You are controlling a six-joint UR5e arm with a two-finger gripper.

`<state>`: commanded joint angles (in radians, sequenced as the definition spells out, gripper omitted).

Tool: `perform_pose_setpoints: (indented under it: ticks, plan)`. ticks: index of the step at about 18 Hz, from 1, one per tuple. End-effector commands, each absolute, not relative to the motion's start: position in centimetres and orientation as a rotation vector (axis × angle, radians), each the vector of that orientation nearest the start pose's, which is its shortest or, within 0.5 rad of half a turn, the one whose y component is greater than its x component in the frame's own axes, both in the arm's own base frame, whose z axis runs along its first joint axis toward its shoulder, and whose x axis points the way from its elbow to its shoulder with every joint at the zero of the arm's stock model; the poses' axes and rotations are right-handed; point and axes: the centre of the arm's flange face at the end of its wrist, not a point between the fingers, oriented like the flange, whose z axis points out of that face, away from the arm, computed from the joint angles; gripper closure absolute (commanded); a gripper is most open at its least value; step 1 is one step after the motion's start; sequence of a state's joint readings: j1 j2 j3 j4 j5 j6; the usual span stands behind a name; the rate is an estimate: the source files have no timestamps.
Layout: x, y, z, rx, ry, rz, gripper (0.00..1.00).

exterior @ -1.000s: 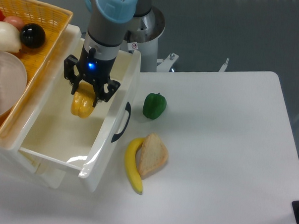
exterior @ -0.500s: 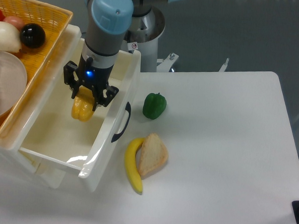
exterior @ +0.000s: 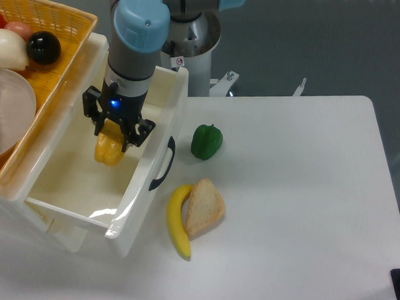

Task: Place the yellow pepper in the top drawer
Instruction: 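Lower the yellow pepper into the drawer, then open the gripper to release the pepper inside the drawer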

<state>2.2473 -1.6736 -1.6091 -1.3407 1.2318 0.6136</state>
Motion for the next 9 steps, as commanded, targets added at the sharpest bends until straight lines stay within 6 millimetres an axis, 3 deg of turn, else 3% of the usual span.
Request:
perform_pose_setpoints:
  ticks: [3,9]
  plan:
    - [-20.92,52.5,44.47,-2.85,-0.064,-0.312,0.31]
    - [-20.86,52.56,44.37,-2.852,-0.06,-0.315,0.05]
